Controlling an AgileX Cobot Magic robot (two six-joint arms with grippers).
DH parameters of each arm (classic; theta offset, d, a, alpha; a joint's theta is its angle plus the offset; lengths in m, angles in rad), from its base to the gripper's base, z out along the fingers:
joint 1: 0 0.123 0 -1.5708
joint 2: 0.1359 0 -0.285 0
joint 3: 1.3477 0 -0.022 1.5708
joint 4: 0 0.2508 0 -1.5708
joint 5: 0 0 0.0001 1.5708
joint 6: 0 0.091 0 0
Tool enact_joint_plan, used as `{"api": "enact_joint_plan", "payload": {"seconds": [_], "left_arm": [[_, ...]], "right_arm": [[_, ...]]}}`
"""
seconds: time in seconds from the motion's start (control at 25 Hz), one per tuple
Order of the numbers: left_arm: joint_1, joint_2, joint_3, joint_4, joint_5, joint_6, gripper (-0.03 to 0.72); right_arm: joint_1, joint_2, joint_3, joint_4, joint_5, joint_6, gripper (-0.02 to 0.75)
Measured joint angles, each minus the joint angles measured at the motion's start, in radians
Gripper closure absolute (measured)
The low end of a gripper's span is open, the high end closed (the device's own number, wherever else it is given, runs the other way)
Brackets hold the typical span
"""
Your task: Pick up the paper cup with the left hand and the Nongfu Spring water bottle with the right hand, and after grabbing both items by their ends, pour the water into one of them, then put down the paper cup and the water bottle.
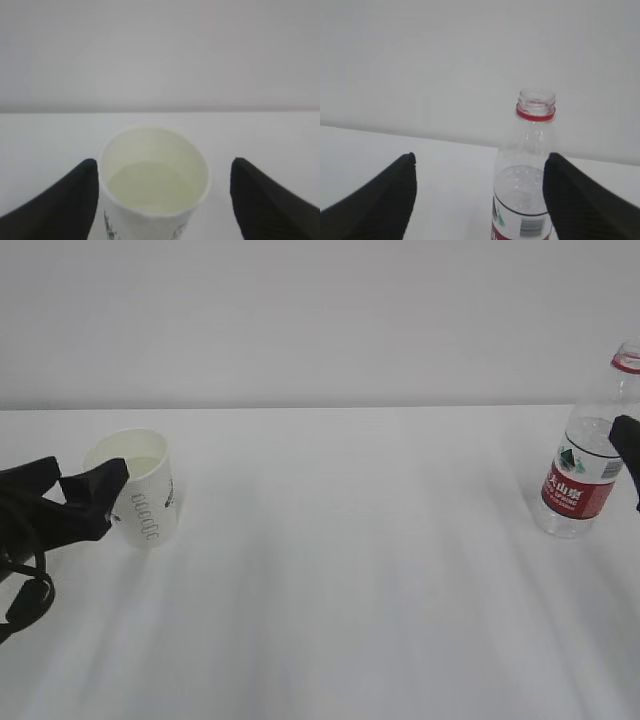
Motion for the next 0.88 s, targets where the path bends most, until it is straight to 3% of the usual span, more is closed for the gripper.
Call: {"api": "enact_joint_plan", "payload": {"seconds": [0.44,0.88], "left_arm": [[0.0,-0.263,0.004,0.147,0.006,0.0,0.098],[0.0,-0.565,0.01,0.149,0.425,0.0,0.1]], "right_arm": [[0.0,-0.284,0.002,-0.015,0.237,0.022,0.145],[0.0,-0.582,-0.022,-0.012,0.559,0.043,0.145]]}}
